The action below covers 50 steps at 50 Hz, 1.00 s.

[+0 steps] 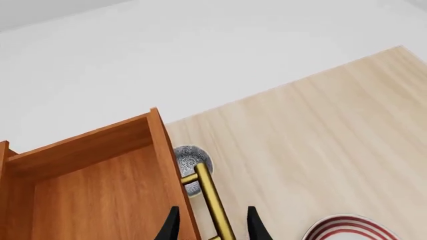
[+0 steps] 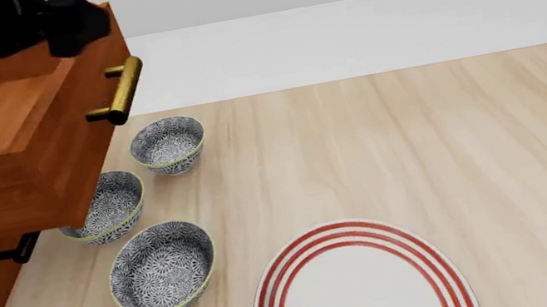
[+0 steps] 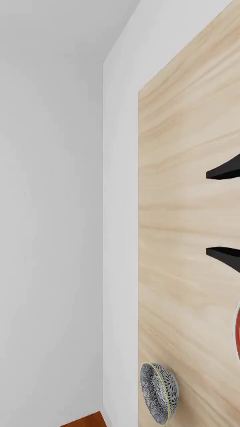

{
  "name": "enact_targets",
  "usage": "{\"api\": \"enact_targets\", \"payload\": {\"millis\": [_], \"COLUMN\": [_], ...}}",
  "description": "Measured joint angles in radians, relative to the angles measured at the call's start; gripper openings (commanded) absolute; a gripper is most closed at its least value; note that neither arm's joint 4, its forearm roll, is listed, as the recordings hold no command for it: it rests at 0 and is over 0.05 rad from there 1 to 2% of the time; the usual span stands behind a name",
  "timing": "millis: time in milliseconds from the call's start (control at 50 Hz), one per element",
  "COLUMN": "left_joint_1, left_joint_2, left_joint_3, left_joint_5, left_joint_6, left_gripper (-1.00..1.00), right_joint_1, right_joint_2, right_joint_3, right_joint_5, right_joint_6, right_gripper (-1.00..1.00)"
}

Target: Open the top drawer of the cabinet.

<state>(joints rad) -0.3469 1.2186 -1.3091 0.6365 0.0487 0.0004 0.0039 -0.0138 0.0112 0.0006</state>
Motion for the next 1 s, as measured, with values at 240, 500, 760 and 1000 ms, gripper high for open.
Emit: {"api": "enact_targets", "payload": {"millis": [240, 500, 760, 1000], "left_joint_1": [-0.003, -0.008, -0.018, -0.036], "left_joint_2": [-0.021, -0.041, -0.06, -0.084], "left_joint_3": [-0.005, -0.015, -0.026, -0.022], "left_joint_5": [0.002, 0.012, 0.016, 0.013], "left_joint_6": [0.005, 0.006, -0.001, -0.016], "left_gripper": [1.0, 1.0, 1.0, 1.0], "right_joint_1": [0.0, 0.0, 0.004, 0.005], "right_joint_2": [0.0, 0.0, 0.002, 0.006], "right_joint_3": [0.0, 0.0, 0.001, 0.004], "right_joint_5": [0.0, 0.0, -0.003, -0.01], "right_joint_6": [0.0, 0.0, 0.0, 0.0], "right_gripper": [1.0, 1.0, 1.0, 1.0]}}
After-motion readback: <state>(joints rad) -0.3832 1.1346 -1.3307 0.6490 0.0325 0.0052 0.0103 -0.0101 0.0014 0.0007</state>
